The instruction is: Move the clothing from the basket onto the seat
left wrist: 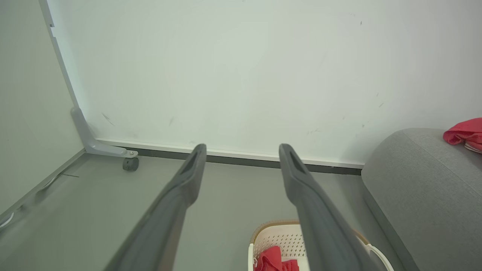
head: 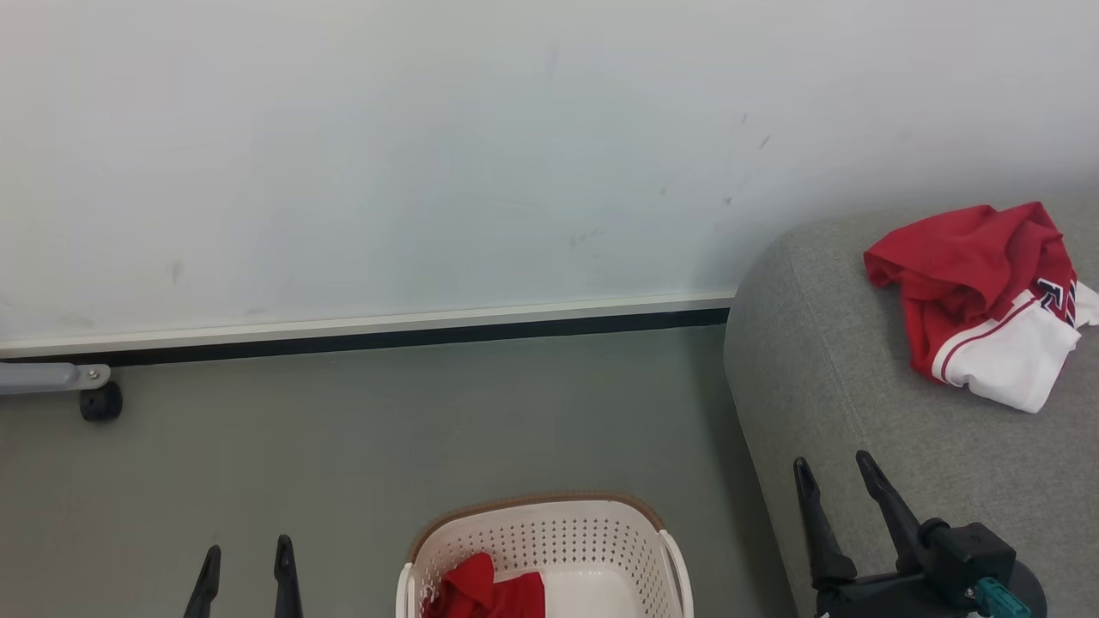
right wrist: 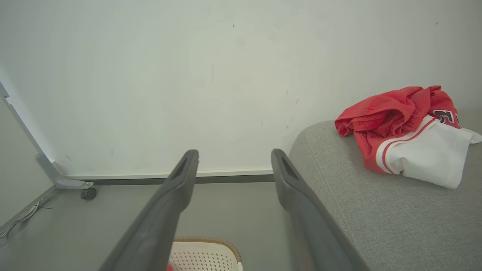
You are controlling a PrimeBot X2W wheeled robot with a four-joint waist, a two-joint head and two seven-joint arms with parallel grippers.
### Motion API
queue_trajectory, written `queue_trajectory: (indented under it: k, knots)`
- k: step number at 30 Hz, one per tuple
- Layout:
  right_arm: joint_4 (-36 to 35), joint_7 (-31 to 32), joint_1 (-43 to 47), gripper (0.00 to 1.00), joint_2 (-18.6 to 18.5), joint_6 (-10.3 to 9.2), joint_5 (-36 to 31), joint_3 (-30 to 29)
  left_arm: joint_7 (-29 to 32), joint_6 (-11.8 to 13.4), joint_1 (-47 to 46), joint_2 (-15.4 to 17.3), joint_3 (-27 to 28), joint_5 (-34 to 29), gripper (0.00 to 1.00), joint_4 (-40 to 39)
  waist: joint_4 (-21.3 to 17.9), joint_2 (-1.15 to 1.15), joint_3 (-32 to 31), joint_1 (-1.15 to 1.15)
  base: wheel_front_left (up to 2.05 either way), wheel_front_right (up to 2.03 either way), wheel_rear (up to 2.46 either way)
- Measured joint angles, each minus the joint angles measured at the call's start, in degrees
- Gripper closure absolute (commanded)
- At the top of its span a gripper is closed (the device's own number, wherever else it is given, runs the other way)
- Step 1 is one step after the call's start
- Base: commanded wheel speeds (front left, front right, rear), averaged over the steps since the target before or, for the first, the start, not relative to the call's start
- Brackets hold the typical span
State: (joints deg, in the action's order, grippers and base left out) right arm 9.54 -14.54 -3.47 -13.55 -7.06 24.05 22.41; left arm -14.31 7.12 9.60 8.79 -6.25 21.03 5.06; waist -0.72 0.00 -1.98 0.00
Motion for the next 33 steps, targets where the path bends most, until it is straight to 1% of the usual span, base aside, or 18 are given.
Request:
queue_trajectory:
  k: [23,30,33]
  knots:
    - [-3.0,0.0,1.0,0.00,0.5,-0.07,-2.8,-2.4,0.0,0.0,0.4,-0.6,0.7,-1.2,0.00,-2.1,0.6,0.00,1.1,0.00,0.00,0.00,0.00]
    - [-4.0,0.0,1.2,0.00,0.5,-0.07,-2.9,-3.7,0.0,-0.1,0.5,-0.6,0.0,-1.6,0.00,-2.5,0.5,0.00,2.9,0.00,0.00,0.00,0.00]
    - [-4.9,0.0,1.2,0.00,0.5,-0.07,-3.0,-4.5,0.0,-0.7,0.0,-0.6,-1.1,-2.6,0.00,-2.5,0.5,0.00,4.3,0.00,0.00,0.00,0.00]
